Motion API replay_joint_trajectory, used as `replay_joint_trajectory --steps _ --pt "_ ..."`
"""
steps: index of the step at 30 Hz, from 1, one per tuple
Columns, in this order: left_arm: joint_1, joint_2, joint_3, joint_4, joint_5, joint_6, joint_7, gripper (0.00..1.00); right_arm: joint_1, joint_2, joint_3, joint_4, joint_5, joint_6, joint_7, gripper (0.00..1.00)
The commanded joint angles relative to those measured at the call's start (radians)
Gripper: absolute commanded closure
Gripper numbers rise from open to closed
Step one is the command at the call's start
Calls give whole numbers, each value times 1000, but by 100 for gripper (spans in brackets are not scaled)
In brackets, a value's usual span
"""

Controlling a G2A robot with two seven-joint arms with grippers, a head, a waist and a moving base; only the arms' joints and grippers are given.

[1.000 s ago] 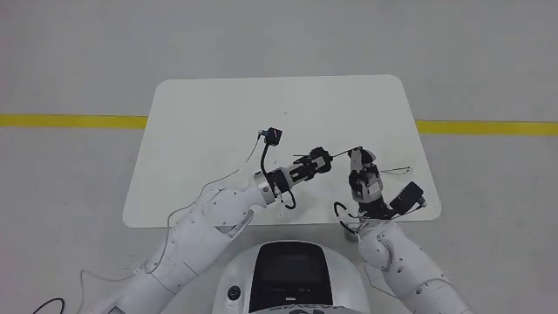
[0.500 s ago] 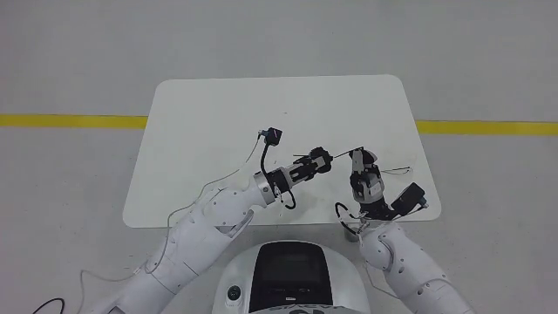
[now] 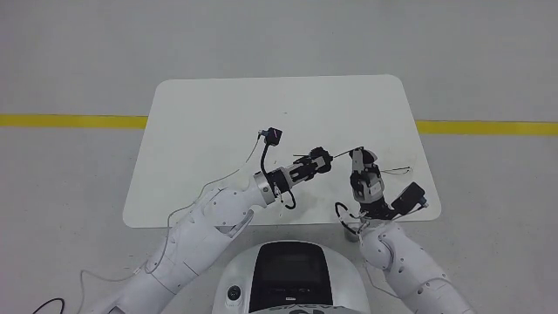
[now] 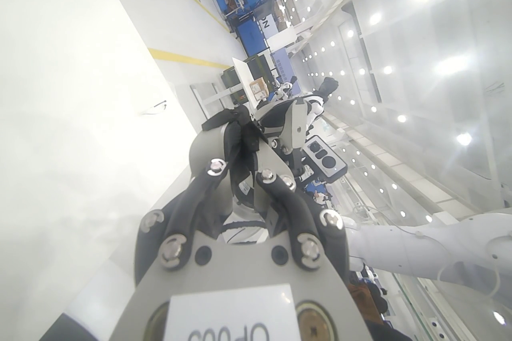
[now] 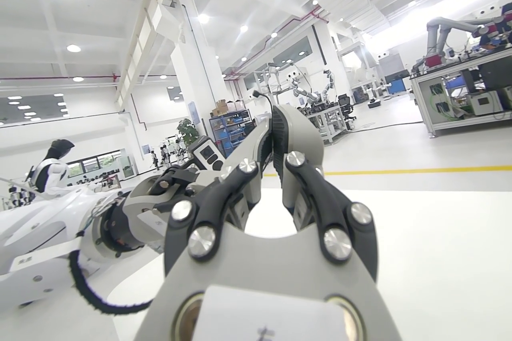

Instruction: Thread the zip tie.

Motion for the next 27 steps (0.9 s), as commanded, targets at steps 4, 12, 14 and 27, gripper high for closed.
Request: replay_joint_trajectory --steps 4,12,14,27 --pt "0 0 0 0 0 0 0 100 0 2 -2 2 3 0 -1 100" --pt "0 0 0 0 0 0 0 100 10 2 -7 15 12 0 8 100" --pt "0 0 0 0 0 0 0 100 11 2 -8 16 13 0 8 100" --pt "0 0 0 0 0 0 0 100 3 7 -7 2 2 0 -3 100"
